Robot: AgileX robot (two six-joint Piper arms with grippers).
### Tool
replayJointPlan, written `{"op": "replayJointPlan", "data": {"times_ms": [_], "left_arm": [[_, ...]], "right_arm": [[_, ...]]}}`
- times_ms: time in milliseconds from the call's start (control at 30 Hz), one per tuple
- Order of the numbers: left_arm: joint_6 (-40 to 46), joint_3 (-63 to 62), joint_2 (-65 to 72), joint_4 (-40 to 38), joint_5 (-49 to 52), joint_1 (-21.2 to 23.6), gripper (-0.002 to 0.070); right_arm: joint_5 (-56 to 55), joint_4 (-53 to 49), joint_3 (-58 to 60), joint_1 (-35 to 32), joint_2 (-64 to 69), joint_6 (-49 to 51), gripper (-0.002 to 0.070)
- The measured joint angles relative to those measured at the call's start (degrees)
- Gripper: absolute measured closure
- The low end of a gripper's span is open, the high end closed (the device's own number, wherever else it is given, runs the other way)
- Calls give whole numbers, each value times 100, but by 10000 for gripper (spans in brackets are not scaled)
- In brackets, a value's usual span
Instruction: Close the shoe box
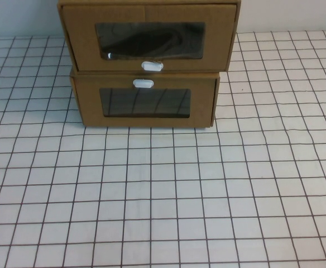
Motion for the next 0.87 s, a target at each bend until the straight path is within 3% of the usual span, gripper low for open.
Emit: {"op": "replayJointPlan", "data": {"times_ms": [233,500,867], "left_arm": [[0,0,0,0,0,0,677],[0,0,0,0,0,0,677],[0,0,0,0,0,0,677]], "right_arm": [[0,965,0,0,0,0,689],[0,1005,0,0,0,-22,690],[0,805,0,0,0,-1859,690]]}}
